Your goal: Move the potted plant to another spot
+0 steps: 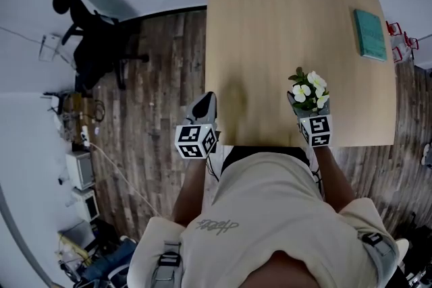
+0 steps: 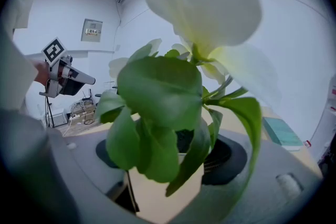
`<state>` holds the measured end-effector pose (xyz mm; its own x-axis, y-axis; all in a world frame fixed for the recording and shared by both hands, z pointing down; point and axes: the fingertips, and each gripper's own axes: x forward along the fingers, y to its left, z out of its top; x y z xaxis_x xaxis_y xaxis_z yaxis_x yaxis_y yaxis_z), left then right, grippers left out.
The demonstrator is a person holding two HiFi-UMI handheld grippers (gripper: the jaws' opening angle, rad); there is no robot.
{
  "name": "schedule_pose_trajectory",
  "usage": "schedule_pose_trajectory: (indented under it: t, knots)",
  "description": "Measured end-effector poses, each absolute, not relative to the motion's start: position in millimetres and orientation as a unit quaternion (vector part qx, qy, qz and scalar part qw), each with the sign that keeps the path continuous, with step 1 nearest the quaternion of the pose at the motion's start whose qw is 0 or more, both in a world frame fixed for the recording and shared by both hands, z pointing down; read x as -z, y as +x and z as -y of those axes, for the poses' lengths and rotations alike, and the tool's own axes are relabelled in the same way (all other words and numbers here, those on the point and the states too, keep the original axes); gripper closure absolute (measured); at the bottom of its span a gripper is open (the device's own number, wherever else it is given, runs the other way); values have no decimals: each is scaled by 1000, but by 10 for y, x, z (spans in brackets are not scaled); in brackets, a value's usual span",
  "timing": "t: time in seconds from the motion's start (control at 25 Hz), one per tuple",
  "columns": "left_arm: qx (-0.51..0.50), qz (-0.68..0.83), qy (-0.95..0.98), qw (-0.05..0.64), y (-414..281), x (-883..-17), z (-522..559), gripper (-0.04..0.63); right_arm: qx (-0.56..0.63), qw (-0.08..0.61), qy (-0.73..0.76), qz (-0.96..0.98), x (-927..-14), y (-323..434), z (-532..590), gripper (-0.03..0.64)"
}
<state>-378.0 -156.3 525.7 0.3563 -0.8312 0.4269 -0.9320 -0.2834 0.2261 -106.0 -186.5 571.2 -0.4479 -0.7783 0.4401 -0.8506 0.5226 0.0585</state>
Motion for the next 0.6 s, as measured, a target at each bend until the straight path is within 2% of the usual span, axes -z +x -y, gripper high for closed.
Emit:
schedule_pose_trajectory:
  t: [0.32, 0.6]
  knots:
    - [-124, 591, 761, 237, -3946, -5326, 1558, 577, -43, 232, 368, 899, -5822, -1826, 2166, 270]
    - [-116, 615, 731, 273, -4007, -5524, 1498, 577, -74, 235, 279, 928, -6084, -2431, 2209, 270]
